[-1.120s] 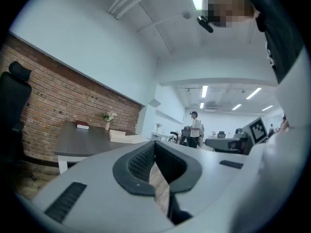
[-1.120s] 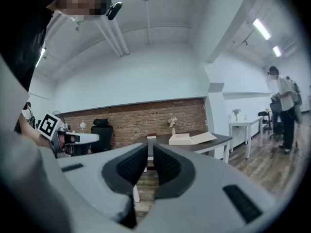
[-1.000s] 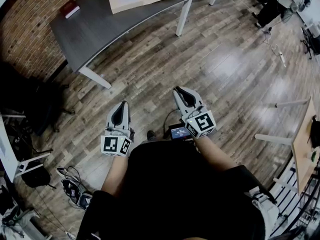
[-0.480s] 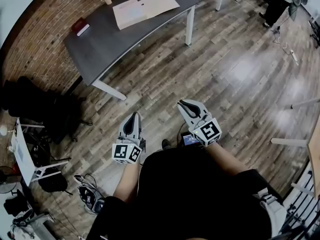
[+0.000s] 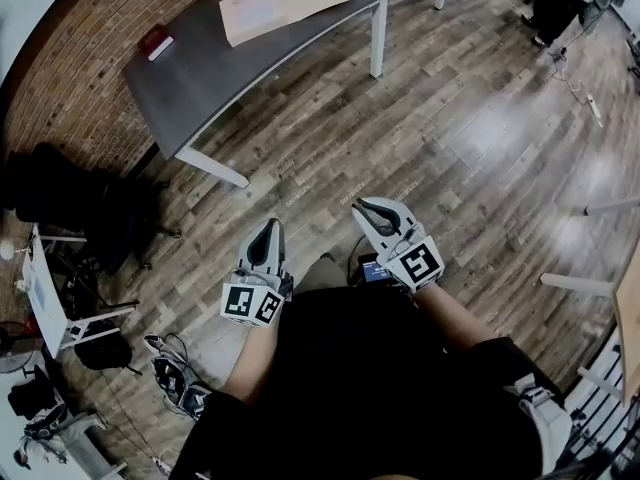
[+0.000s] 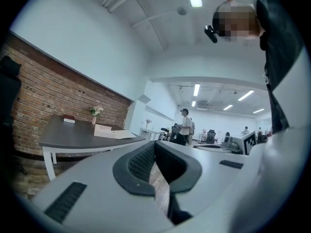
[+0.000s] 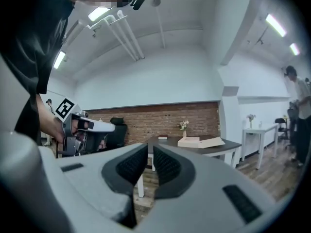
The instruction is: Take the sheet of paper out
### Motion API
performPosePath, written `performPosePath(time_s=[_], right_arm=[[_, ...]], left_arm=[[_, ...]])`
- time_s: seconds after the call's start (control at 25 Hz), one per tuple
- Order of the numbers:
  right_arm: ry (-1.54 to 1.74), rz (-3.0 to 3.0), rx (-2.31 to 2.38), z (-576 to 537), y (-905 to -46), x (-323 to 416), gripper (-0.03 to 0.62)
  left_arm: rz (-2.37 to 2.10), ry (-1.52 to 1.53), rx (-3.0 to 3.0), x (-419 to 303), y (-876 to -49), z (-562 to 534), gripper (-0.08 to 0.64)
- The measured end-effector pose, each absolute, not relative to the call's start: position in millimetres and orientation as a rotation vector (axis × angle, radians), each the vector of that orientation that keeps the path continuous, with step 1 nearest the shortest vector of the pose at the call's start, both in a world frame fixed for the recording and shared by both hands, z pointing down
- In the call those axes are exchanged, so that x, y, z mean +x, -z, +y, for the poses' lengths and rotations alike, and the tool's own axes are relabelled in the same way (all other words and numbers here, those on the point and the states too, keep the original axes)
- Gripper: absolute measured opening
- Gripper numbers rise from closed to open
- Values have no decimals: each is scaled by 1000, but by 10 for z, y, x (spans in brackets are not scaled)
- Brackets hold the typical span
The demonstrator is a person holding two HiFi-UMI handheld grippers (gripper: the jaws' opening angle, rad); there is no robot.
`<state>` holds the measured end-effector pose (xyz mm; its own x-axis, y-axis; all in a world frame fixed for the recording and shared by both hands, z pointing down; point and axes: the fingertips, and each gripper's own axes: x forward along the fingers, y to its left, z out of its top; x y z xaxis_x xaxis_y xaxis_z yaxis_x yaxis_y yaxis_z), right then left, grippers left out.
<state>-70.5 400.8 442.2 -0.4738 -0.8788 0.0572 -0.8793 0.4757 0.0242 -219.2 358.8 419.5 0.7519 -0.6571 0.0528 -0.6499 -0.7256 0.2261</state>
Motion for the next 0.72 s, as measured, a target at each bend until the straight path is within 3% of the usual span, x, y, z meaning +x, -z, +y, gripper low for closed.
performPosePath(time_s=[0.36, 0.72], right_arm=[[-157, -2634, 1656, 3788, -4682, -378, 38], [-234, -2541, 1783, 2613, -4625, 130, 38]], left_arm=[[-1012, 56, 2690, -1978, -4445, 3299, -5], [-1058, 124, 2730, -1820, -4323, 1924, -5]])
